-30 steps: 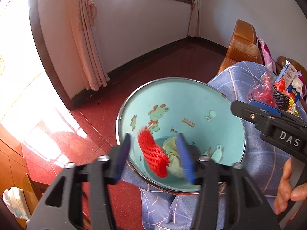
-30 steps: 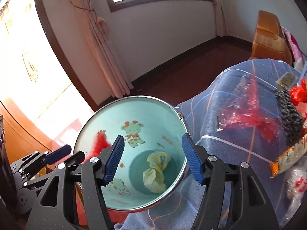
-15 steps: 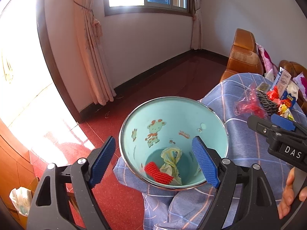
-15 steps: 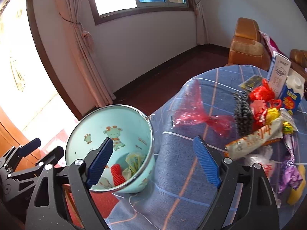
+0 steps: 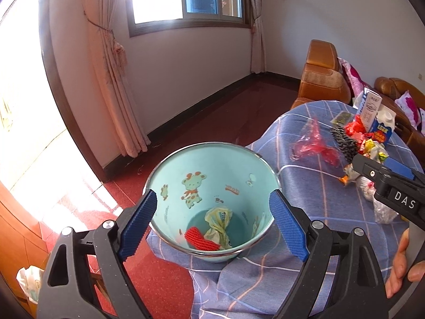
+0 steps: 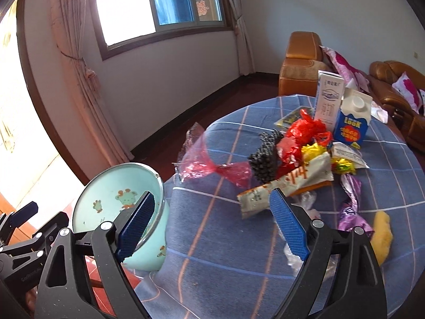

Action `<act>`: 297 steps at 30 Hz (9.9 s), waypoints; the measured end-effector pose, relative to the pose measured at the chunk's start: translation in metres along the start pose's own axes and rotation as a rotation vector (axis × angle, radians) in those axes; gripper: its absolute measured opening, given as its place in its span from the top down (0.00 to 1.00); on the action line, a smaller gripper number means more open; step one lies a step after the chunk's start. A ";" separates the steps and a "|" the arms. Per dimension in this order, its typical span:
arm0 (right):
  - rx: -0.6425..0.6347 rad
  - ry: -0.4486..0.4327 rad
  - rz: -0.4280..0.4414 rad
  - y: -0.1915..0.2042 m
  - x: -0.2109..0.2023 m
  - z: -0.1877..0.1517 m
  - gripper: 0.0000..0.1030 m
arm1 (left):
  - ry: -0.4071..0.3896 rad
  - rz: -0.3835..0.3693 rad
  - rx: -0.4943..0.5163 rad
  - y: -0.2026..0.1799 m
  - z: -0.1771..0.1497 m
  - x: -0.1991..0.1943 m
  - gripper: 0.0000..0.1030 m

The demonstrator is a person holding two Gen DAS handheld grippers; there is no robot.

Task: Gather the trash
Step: 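Grasp the white printed bag with the left tool while the right tool grasps the yellow sponge, then carry the white bag and yellow sponge over the blue bin and release both, then grasp the pink plastic bag with the left tool while the right tool grasps the purple wrapper, then carry the pink bag over the blue bin with the left tool while the right tool holds the purple wrapper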

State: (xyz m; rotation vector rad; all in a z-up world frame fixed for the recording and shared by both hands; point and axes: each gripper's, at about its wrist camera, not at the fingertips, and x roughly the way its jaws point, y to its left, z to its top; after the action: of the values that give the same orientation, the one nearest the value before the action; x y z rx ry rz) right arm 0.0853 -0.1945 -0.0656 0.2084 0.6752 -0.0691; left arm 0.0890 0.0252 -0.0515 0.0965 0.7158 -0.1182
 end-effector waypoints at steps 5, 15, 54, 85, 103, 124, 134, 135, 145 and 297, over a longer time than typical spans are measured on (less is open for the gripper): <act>0.035 -0.007 -0.017 -0.014 -0.009 -0.003 0.15 | -0.005 -0.026 0.025 -0.017 -0.001 -0.006 0.17; 0.072 -0.017 -0.071 -0.045 -0.025 -0.012 0.15 | -0.006 -0.073 0.060 -0.048 -0.006 -0.013 0.17; 0.304 0.137 -0.240 -0.208 -0.011 -0.068 0.61 | 0.073 -0.214 0.225 -0.171 -0.017 0.024 0.20; 0.297 -0.013 -0.289 -0.218 -0.068 -0.060 0.71 | 0.148 -0.354 0.265 -0.228 -0.021 0.044 0.80; 0.181 -0.049 -0.258 -0.153 -0.083 -0.048 0.71 | 0.014 -0.380 0.349 -0.173 -0.024 -0.025 0.80; 0.018 -0.043 -0.137 -0.061 -0.066 -0.034 0.71 | -0.019 -0.209 0.188 -0.082 -0.010 -0.028 0.80; -0.056 -0.031 -0.079 -0.016 -0.046 -0.026 0.71 | -0.007 -0.148 0.129 -0.042 -0.007 -0.019 0.80; -0.060 -0.029 -0.074 -0.013 -0.044 -0.025 0.71 | -0.006 -0.143 0.125 -0.039 -0.006 -0.019 0.80; -0.127 -0.015 -0.023 0.029 -0.028 -0.021 0.71 | 0.004 -0.086 0.071 -0.007 -0.006 -0.009 0.80; 0.147 0.063 -0.152 -0.109 -0.010 -0.021 0.74 | 0.006 -0.059 0.120 -0.068 0.062 0.052 0.85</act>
State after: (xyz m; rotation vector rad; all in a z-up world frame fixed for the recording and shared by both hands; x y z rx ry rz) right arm 0.0500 -0.2968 -0.0939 0.3015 0.7487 -0.2592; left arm 0.1582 -0.0535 -0.0427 0.1900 0.7176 -0.2176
